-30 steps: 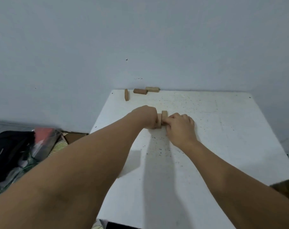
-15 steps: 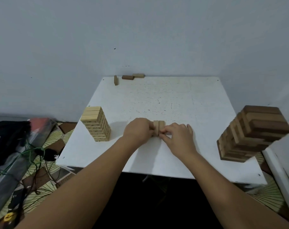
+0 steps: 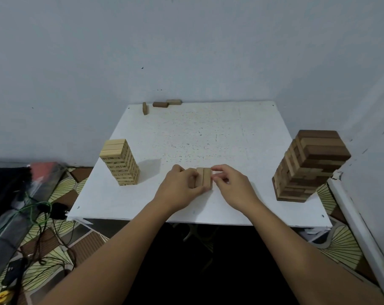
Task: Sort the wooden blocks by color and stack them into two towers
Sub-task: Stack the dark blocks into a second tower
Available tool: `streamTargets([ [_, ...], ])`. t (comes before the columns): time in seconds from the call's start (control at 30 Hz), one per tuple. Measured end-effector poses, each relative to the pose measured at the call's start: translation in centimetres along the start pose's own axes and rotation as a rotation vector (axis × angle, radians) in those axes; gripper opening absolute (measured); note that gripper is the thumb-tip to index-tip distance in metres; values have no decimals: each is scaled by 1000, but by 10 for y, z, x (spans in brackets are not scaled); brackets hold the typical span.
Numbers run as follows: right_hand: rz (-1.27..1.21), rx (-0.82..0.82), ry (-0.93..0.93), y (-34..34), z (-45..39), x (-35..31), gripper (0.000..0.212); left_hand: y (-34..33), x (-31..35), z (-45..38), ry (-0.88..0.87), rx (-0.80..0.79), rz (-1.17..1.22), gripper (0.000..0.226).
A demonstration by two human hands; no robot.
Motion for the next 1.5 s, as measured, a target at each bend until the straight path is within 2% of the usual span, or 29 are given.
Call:
streamTargets([
  [0.2,-147,-8,-60,2,1,11,41,-5,-4,-4,4,-41,67,60],
  [0.27,-89,-39,-51,2,-1,7,45,-1,-8,-7,-14,-69,80,67],
  [0.37,31,-70,-17,8,-7,-3,55,8,-15,-13,-20,-115,84,88],
  [0.53,331,-289,-67,8,-20,-9,101,17,-17,-30,-19,-242,-3,103],
  [0.6,412,-351,-90,5,-25,-8,108,17,-16,-36,-24,-283,-46,101],
  [0.87,471,-303,-55,1,-32,-8,80,15,-19,-45,-39,-282,-37,86],
  [1.27,434,-285,-39,2,-33,-9,77,12,-22,-49,-63,-280,-22,83],
  [1.5,456,-249,0,0,-31,-10,74,11,-20,-50,-98,-227,-29,76],
])
Point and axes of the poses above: each hand's wrist, its own z-axis away from the middle knuckle, its own y-axis out of the back of the hand, x = y × z, the point moved 10 cm from there along -z, towards the middle knuckle, and after that the axes turned 13 degrees about -x, right-handed, at the moved point
